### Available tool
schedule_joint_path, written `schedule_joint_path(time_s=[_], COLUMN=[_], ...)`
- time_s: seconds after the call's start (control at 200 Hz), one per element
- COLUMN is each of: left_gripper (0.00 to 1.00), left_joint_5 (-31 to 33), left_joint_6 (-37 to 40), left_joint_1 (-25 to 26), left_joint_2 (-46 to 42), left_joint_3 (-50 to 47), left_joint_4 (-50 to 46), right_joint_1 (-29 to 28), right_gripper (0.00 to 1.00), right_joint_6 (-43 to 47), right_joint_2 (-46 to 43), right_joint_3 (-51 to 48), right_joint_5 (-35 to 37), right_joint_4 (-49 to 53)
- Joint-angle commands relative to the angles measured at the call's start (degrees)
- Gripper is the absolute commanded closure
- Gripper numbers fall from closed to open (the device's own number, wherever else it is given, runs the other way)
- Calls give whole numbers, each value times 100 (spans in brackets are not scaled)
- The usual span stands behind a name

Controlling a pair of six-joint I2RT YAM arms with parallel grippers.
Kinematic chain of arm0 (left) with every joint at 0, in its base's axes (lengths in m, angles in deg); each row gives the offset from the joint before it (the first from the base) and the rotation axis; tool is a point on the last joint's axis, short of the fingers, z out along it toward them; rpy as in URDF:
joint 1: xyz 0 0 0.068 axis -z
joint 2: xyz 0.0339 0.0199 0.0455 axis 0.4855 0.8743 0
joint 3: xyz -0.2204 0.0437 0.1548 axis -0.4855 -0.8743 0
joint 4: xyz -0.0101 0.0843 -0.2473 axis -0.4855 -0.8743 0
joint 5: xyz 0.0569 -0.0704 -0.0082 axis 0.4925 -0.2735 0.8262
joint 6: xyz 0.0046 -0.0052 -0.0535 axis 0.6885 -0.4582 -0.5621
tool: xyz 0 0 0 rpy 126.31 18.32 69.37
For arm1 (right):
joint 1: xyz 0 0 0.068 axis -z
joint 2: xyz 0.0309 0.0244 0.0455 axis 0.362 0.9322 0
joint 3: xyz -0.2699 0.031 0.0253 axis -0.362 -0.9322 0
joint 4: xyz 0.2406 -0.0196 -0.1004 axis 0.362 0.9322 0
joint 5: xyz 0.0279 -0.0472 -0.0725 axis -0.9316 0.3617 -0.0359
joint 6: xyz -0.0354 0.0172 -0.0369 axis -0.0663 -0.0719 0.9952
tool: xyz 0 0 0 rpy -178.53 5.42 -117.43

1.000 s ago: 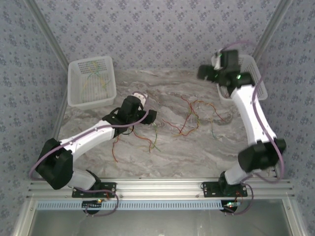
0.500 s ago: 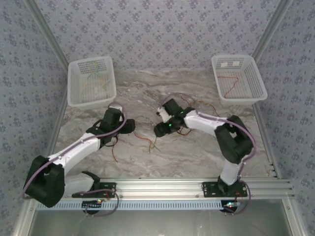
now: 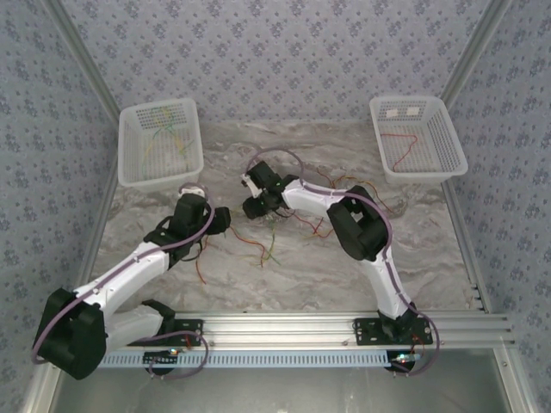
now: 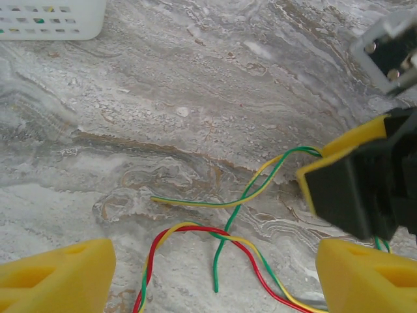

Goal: Untangle the cables

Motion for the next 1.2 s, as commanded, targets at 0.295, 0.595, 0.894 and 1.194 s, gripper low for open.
schedule_joint_path(time_s=[0.295, 0.595, 0.894, 1.194], left_gripper=[19, 19, 18, 13], left_joint_5=[95, -695, -2785, -4539], left_joint_6=[134, 306, 678, 1274], left_joint_1=[-33, -418, -788, -776], left_joint_2=[-379, -852, -1138, -753], left_joint_3=[15, -2, -990, -694], left_joint_4=[463, 1112, 4642, 5153], right_joint_1=[50, 38, 454, 524], right_gripper=[100, 100, 100, 100], right_joint_6=[777, 1200, 538, 580], right_joint_2=[-633, -2239, -3966, -4871], right_joint_3=[598, 175, -1656, -3642], right_joint_5=[485, 1475, 62, -1160], right_joint_4=[930, 1457, 143, -1686])
